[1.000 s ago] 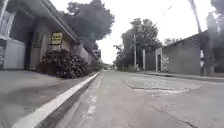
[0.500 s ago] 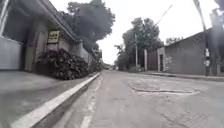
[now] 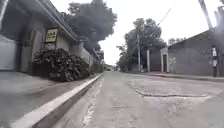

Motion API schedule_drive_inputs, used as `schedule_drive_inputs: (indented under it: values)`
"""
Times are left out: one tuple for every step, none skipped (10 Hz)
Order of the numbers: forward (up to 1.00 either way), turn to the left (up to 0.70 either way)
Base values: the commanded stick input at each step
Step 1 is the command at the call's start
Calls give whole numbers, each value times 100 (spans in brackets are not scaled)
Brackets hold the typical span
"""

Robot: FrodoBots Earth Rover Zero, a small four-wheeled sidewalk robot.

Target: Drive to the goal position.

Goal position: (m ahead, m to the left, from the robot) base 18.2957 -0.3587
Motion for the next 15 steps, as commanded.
schedule_drive_inputs:
  values:
    - [70,-14]
    - [70,-21]
    - [70,-15]
    - [70,-5]
    - [70,0]
    - [70,0]
    - [70,0]
    - [70,0]
    - [70,0]
    - [70,0]
    - [70,0]
    - [70,0]
    - [70,0]
    - [70,0]
    - [70,0]
